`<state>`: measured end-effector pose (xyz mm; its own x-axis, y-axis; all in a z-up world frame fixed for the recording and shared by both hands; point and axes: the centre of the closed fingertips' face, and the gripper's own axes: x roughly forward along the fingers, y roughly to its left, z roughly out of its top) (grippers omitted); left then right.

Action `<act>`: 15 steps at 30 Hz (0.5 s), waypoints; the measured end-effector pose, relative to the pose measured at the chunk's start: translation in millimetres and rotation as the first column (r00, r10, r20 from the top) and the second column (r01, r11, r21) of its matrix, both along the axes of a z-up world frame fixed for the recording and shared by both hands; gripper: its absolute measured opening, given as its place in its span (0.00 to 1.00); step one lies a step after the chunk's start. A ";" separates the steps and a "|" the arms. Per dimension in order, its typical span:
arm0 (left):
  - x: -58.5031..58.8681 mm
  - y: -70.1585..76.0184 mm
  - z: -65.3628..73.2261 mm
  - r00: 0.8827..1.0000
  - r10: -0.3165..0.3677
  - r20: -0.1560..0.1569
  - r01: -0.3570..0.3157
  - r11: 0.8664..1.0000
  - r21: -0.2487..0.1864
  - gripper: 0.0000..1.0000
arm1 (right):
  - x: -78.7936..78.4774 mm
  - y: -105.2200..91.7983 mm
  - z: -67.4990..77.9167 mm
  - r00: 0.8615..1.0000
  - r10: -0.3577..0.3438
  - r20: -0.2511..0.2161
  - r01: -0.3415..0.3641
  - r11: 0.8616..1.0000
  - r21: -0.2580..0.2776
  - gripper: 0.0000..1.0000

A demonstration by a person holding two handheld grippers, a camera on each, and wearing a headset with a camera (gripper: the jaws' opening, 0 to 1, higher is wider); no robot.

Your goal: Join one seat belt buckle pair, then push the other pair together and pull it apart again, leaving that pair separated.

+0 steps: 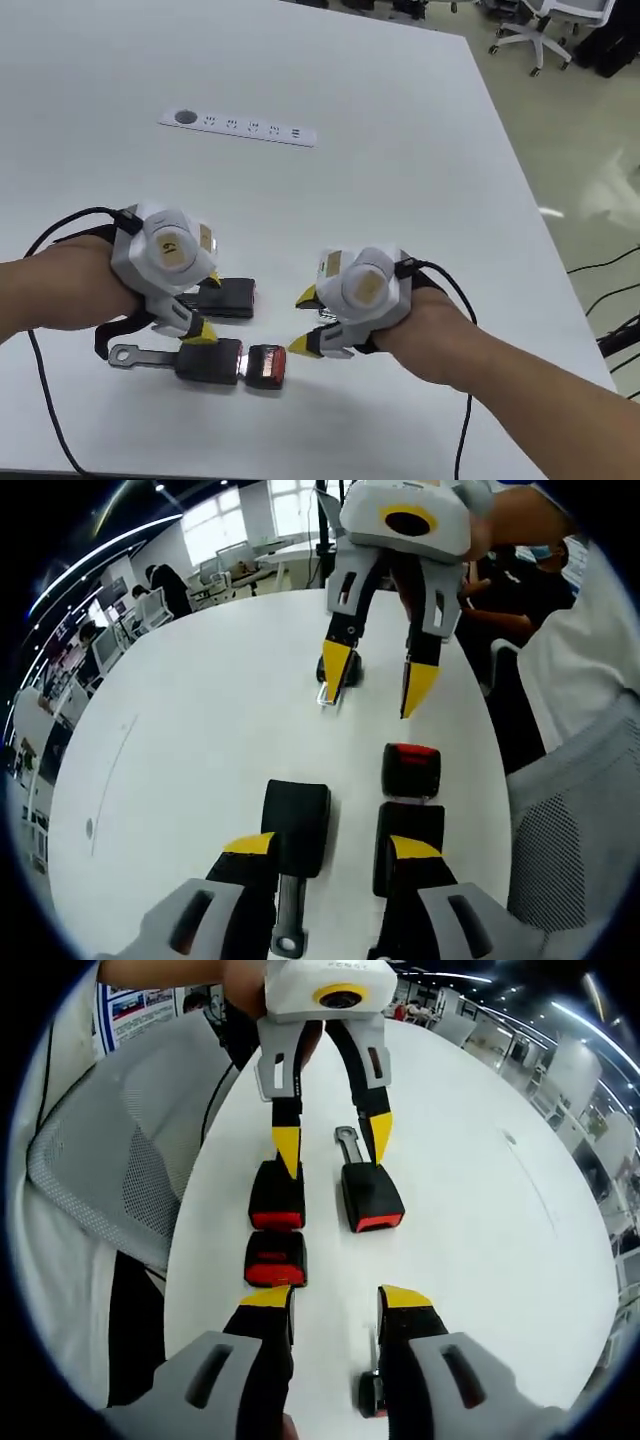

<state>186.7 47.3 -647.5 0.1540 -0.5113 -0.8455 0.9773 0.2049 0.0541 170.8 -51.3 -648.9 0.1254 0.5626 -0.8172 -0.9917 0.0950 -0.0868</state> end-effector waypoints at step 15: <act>25.0 4.6 -18.1 0.999 -0.011 -0.033 0.012 0.999 0.031 0.41 | 36.6 -64.9 -22.4 1.000 -0.025 -0.009 0.024 0.996 -0.091 0.34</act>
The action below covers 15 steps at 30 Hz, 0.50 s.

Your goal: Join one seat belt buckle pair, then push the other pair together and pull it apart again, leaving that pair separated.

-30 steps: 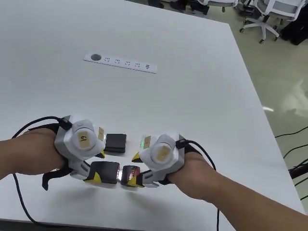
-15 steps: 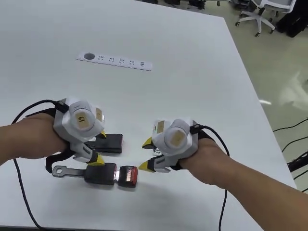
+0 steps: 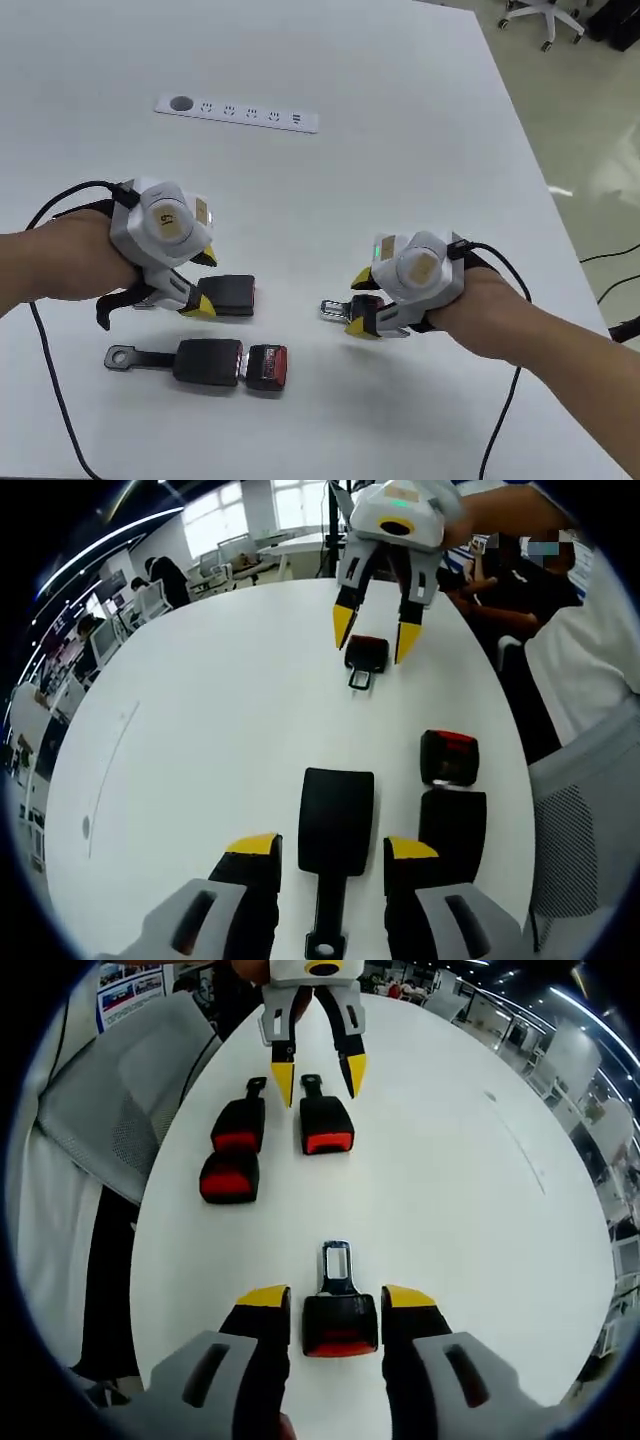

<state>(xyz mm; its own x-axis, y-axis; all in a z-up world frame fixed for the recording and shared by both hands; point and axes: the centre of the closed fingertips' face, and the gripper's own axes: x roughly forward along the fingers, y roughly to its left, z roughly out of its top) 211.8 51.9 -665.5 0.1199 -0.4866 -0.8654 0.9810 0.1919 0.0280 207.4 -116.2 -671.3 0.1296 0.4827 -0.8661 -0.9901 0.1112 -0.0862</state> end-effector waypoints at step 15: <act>-0.1 5.8 -25.2 0.996 -0.075 -0.054 0.078 0.996 0.050 0.38 | -2.3 -19.8 -20.7 0.997 0.040 -0.067 -0.043 0.998 -0.037 0.33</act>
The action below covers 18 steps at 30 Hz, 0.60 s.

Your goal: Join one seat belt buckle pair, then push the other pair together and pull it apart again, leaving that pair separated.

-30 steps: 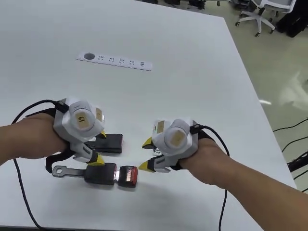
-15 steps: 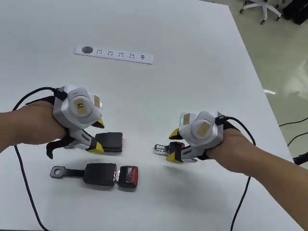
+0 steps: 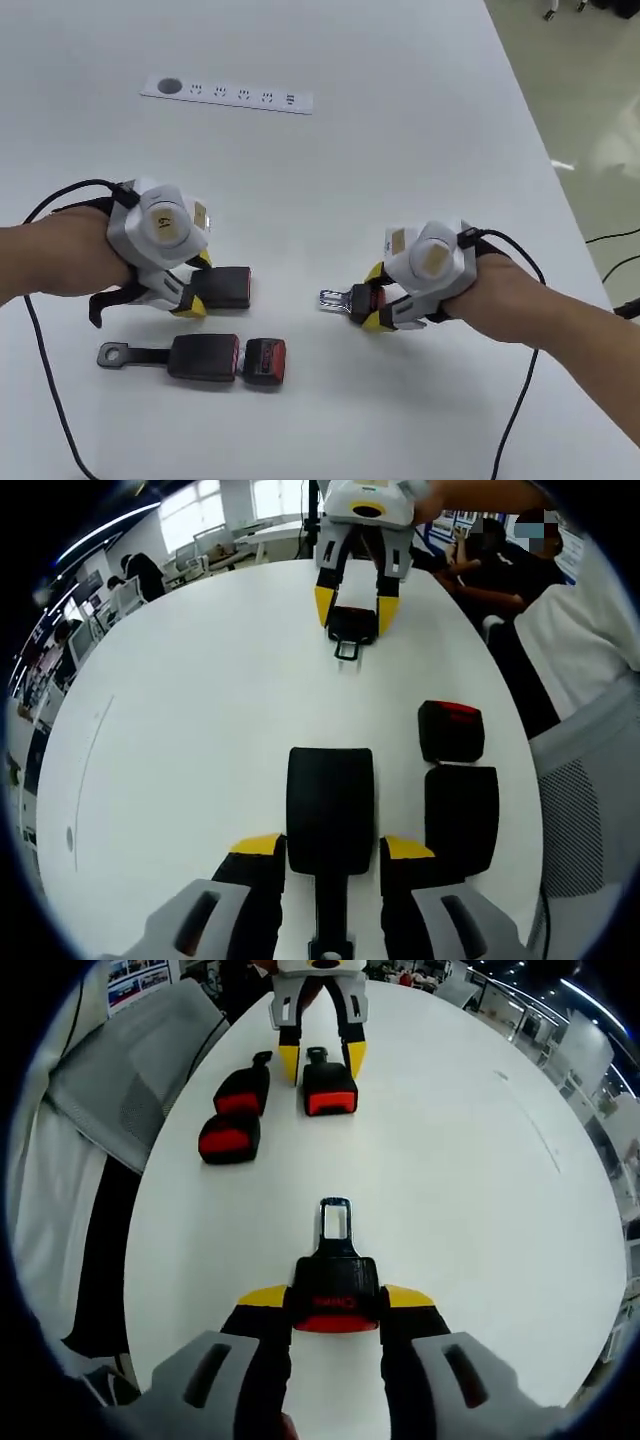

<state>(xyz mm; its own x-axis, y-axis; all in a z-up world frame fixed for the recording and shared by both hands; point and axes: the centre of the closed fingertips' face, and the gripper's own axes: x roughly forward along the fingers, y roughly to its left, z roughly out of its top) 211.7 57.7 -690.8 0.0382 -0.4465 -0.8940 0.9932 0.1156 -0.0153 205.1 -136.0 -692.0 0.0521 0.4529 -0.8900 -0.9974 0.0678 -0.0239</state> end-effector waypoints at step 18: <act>-9.1 -6.0 6.3 0.999 -0.046 0.009 0.046 0.999 0.008 0.33 | 3.1 2.9 -1.9 0.999 0.041 -0.011 -0.041 0.999 0.001 0.33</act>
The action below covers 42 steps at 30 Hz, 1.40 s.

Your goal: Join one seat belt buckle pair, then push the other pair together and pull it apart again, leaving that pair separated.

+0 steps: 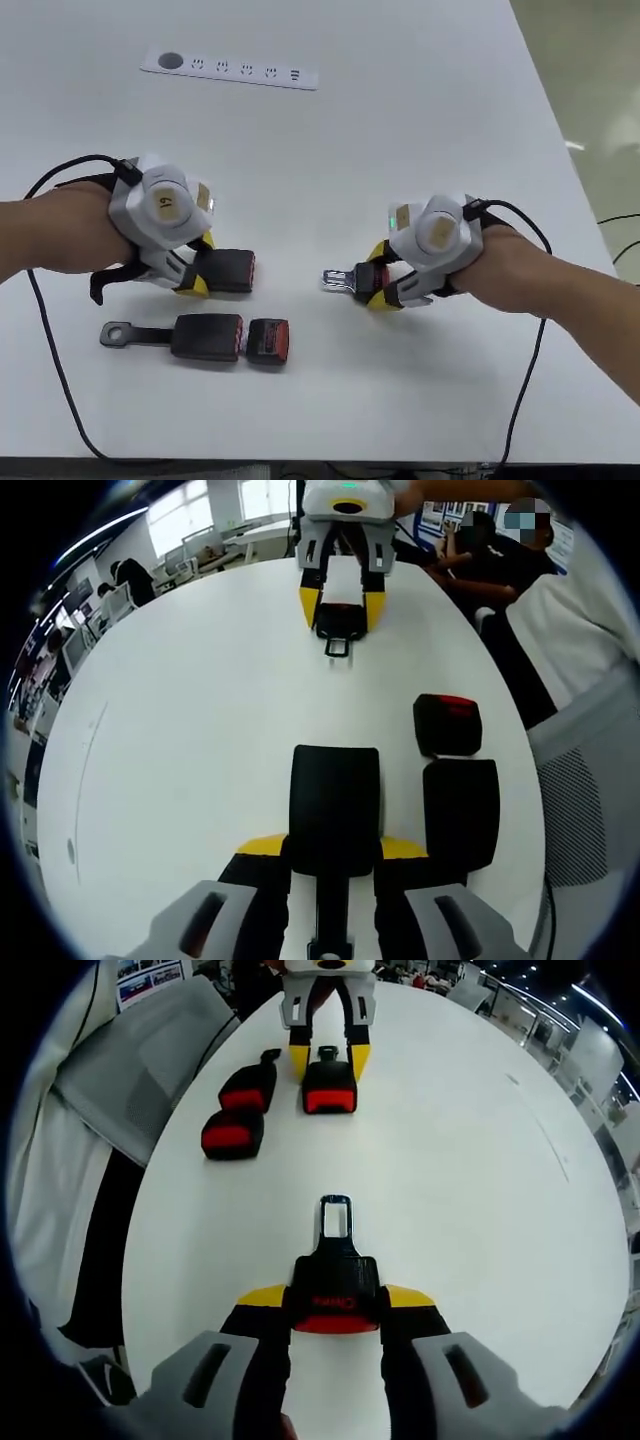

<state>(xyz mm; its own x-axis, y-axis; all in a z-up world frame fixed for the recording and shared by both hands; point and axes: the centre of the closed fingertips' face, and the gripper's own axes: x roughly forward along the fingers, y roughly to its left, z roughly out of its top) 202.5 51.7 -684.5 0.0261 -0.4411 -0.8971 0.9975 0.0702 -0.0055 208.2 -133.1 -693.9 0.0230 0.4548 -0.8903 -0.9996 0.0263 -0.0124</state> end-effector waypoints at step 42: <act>9.4 6.6 -13.7 1.000 0.000 -0.010 0.001 0.997 0.078 0.32 | -0.5 93.5 2.0 0.999 -0.012 0.031 0.011 1.000 0.012 0.32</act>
